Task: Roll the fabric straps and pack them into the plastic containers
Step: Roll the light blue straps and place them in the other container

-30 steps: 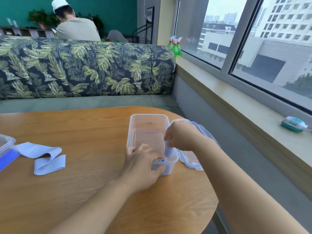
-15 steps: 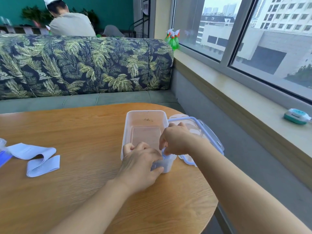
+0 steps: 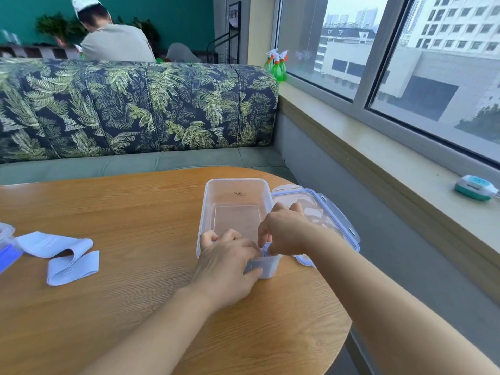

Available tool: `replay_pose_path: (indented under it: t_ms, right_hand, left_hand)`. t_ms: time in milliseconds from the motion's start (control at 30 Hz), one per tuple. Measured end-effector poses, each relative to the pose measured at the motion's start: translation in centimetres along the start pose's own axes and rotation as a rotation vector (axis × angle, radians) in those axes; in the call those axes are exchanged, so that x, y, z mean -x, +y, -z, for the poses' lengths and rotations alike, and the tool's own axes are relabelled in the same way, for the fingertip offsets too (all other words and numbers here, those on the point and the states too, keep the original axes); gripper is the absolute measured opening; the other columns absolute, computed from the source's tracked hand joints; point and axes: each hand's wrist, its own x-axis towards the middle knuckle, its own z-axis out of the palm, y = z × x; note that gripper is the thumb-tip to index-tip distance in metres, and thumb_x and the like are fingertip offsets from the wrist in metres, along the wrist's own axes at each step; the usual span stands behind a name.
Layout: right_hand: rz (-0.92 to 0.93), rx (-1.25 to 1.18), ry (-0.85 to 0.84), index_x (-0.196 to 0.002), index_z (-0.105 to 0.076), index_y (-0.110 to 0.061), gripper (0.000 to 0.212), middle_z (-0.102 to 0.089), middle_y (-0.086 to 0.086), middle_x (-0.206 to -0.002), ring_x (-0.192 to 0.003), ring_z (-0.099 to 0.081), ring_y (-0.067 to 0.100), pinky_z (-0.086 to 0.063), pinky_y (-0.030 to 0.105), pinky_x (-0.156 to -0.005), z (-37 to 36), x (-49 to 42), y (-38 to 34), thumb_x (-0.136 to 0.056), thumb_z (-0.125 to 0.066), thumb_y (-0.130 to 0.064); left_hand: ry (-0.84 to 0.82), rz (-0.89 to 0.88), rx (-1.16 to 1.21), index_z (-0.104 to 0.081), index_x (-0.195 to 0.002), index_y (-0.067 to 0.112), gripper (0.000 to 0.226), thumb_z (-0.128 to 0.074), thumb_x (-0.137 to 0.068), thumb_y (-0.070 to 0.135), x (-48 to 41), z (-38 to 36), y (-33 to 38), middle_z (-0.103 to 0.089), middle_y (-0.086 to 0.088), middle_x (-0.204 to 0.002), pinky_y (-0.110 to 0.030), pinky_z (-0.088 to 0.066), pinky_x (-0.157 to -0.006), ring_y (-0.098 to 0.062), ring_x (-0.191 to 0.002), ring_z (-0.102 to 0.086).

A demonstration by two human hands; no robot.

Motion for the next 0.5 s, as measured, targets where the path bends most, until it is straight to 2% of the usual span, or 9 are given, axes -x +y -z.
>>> replay_pose_path:
  t_ms: [133,200,333,433,500]
  right_hand:
    - [-0.031,-0.068,-0.037,-0.113,-0.068,-0.031,0.028,-0.067,-0.007,-0.106,-0.107,-0.033,0.013,-0.024,0.036,-0.086,0.52,0.57,0.17,-0.086,-0.068,-0.023]
    - [-0.048,-0.109,-0.059,-0.110,-0.068,-0.031,0.029,-0.067,-0.006,-0.107,-0.112,-0.037,0.014,-0.026,0.037,-0.089,0.78,0.50,0.26,-0.087,-0.063,-0.014]
    - [-0.066,-0.145,-0.031,-0.100,-0.070,-0.034,0.034,-0.063,0.000,-0.107,-0.114,-0.041,0.023,-0.029,0.033,-0.085,0.45,0.01,0.29,-0.087,-0.058,-0.004]
    - [-0.061,-0.124,-0.008,-0.106,-0.070,-0.031,0.032,-0.062,0.001,-0.109,-0.113,-0.041,0.022,-0.027,0.029,-0.082,0.27,-0.11,0.27,-0.088,-0.061,-0.006]
    - [-0.047,-0.115,0.001,-0.107,-0.070,-0.029,0.033,-0.063,0.000,-0.108,-0.113,-0.040,0.020,-0.027,0.029,-0.084,0.23,-0.15,0.30,-0.088,-0.061,-0.004]
  left_hand:
    - [-0.009,0.004,-0.001,-0.064,-0.111,0.034,0.027,-0.050,-0.092,0.047,-0.10,0.09,0.05,-0.058,0.027,-0.114,-0.028,-0.008,-0.085,0.002,-0.115,-0.036]
    - [-0.007,0.008,-0.005,-0.064,-0.110,0.033,0.026,-0.051,-0.091,0.047,-0.14,0.21,0.16,-0.059,0.026,-0.111,-0.028,-0.007,-0.083,0.002,-0.114,-0.036]
    - [-0.008,-0.005,-0.005,-0.055,-0.126,0.039,0.037,-0.051,-0.090,0.048,-0.09,0.26,0.38,-0.057,0.025,-0.117,-0.029,-0.008,-0.085,-0.001,-0.118,-0.036]
    - [-0.041,-0.037,-0.045,-0.043,-0.137,0.045,0.046,-0.042,-0.091,0.051,-0.26,0.25,0.64,-0.051,0.021,-0.120,-0.033,-0.007,-0.094,-0.007,-0.121,-0.034]
    - [-0.045,-0.035,-0.057,-0.043,-0.137,0.044,0.045,-0.042,-0.093,0.050,-0.48,0.28,0.76,-0.049,0.020,-0.121,-0.034,-0.006,-0.096,-0.009,-0.122,-0.033]
